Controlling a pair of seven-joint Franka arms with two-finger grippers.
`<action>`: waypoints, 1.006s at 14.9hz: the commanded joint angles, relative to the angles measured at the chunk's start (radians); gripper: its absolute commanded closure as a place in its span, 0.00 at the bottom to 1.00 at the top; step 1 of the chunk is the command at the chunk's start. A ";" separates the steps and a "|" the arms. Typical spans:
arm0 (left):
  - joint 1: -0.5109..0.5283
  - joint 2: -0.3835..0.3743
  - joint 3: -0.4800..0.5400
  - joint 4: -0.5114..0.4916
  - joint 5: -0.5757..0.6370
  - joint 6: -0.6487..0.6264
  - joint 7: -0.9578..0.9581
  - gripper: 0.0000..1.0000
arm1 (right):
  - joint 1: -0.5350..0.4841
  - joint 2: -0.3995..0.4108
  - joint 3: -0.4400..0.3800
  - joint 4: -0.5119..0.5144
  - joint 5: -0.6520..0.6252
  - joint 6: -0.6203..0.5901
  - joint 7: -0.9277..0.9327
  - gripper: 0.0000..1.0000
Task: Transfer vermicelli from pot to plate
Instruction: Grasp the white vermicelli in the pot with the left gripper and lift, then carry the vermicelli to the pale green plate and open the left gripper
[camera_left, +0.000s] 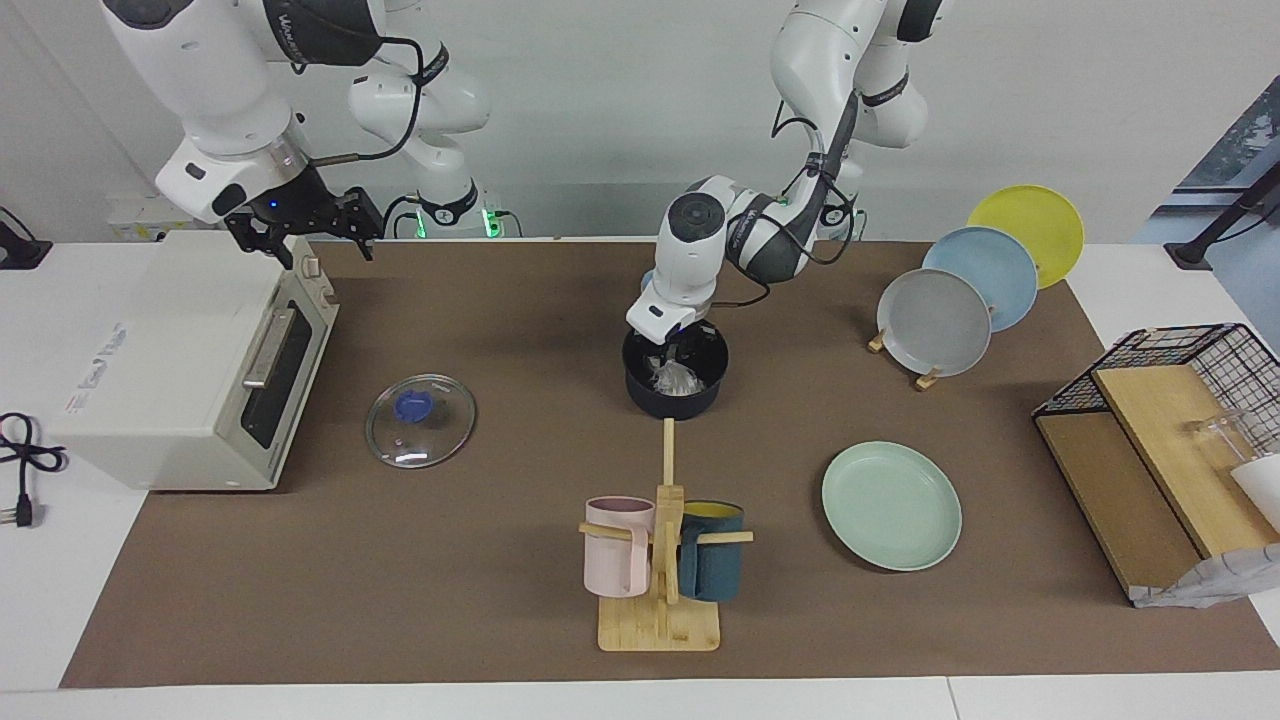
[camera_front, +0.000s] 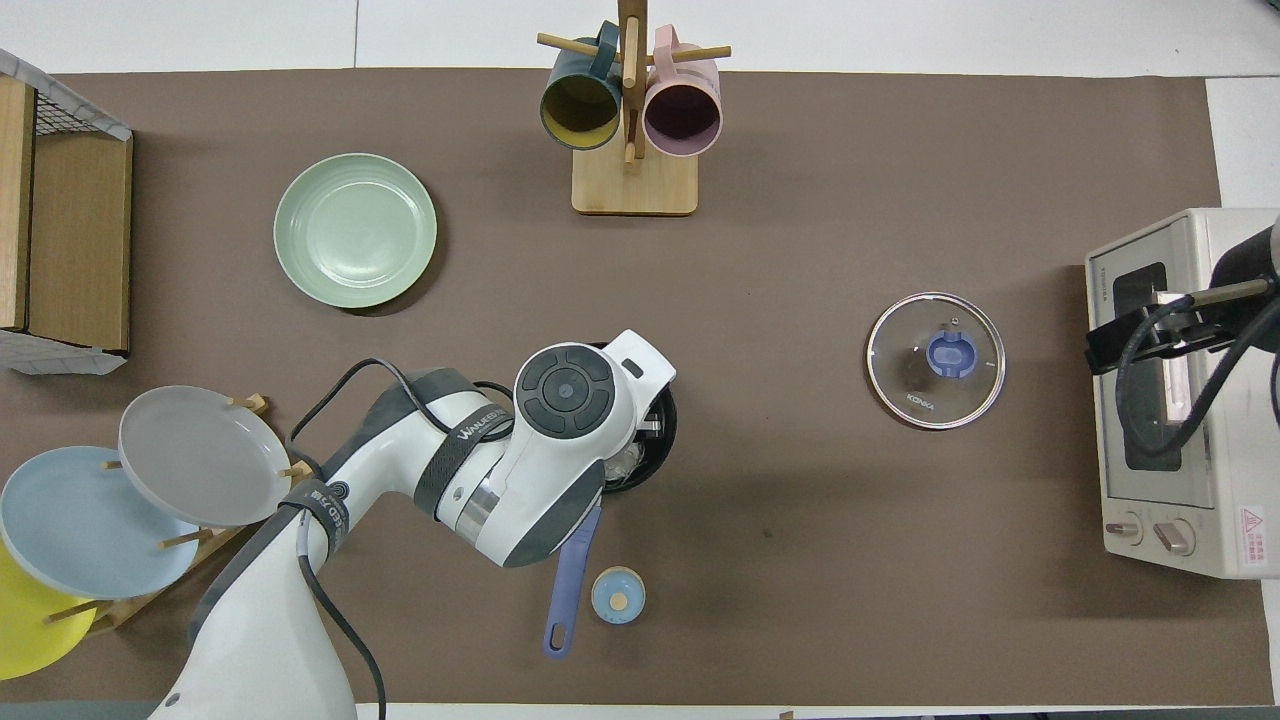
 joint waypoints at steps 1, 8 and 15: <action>0.008 -0.063 0.017 0.075 -0.011 -0.154 0.036 1.00 | -0.015 0.001 -0.016 0.005 0.021 0.010 0.022 0.00; 0.151 -0.095 0.020 0.414 -0.067 -0.542 0.153 1.00 | -0.018 -0.013 -0.010 0.005 0.021 0.030 0.032 0.00; 0.461 -0.022 0.021 0.508 -0.074 -0.532 0.480 1.00 | -0.018 -0.014 -0.010 0.005 0.019 0.038 0.029 0.00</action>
